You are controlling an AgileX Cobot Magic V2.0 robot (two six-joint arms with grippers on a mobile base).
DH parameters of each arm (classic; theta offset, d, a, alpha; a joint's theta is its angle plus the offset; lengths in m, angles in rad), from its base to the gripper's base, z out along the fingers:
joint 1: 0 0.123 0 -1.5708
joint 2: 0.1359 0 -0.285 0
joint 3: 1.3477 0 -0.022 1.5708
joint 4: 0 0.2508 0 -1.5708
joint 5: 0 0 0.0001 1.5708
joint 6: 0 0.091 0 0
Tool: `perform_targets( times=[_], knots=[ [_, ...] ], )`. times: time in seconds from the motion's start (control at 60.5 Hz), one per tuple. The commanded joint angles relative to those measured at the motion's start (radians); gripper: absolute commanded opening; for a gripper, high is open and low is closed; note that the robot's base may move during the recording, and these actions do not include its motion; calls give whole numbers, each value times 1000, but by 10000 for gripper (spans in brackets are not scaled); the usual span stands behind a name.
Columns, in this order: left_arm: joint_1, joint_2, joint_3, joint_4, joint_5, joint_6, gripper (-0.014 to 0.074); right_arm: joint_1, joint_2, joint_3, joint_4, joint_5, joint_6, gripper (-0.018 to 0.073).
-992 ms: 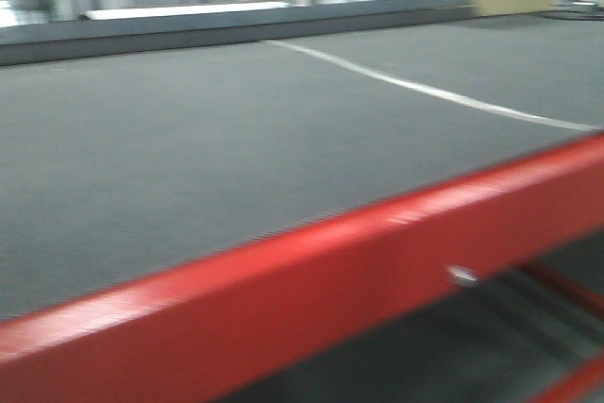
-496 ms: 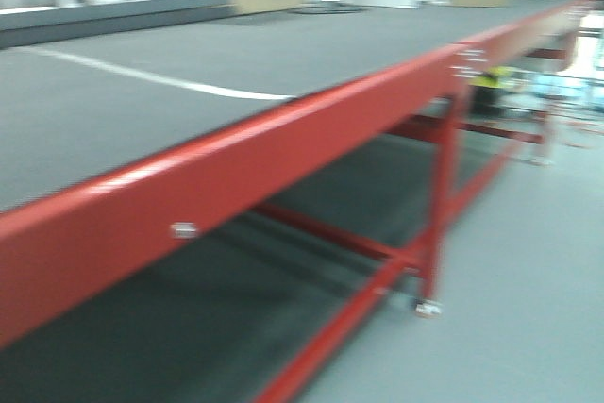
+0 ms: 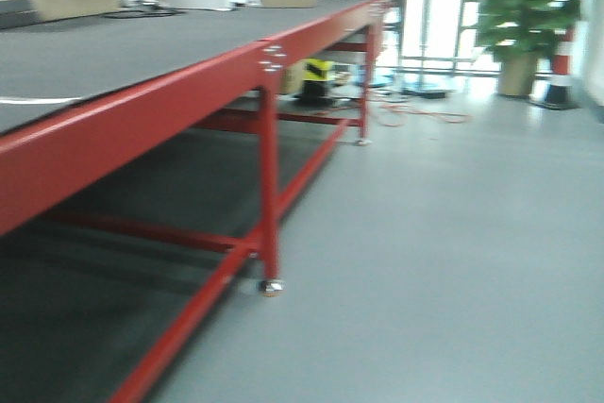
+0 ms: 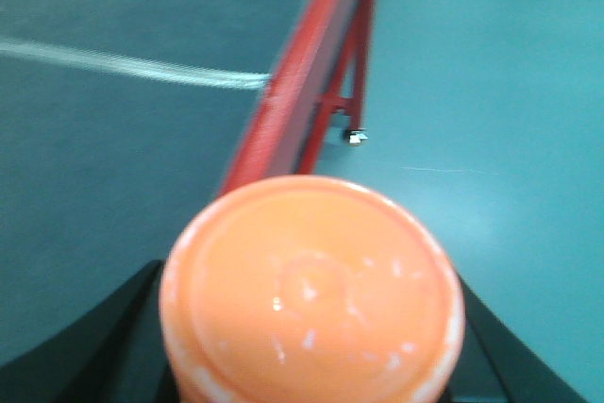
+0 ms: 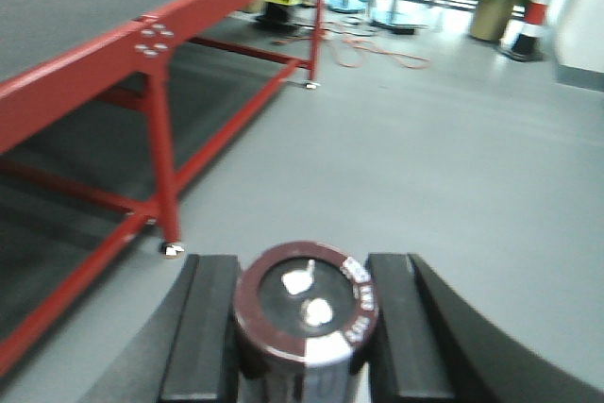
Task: Place cylindrical capacitor in blue bin on shelf
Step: 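Drive the base to the steel shelf of blue bins, holding both objects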
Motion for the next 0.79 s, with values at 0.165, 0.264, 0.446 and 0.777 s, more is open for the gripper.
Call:
perform_targets(
  times=[0.165, 0.264, 0.446, 0.777],
  knots=[
    [-6, -6, -2, -3, -21, -2, -111, 2, -6, -10, -8, -31, -3, -91],
    [-6, -6, -2, -3, -21, -2, -111, 2, -6, -10, -8, -31, -3, -91],
    [-6, -6, -2, -3, -21, -2, -111, 2, -6, -10, -8, -31, -3, -91],
    [-6, -6, -2, -3, -21, -2, -111, 2, -6, -10, -8, -31, -3, -91]
  ],
)
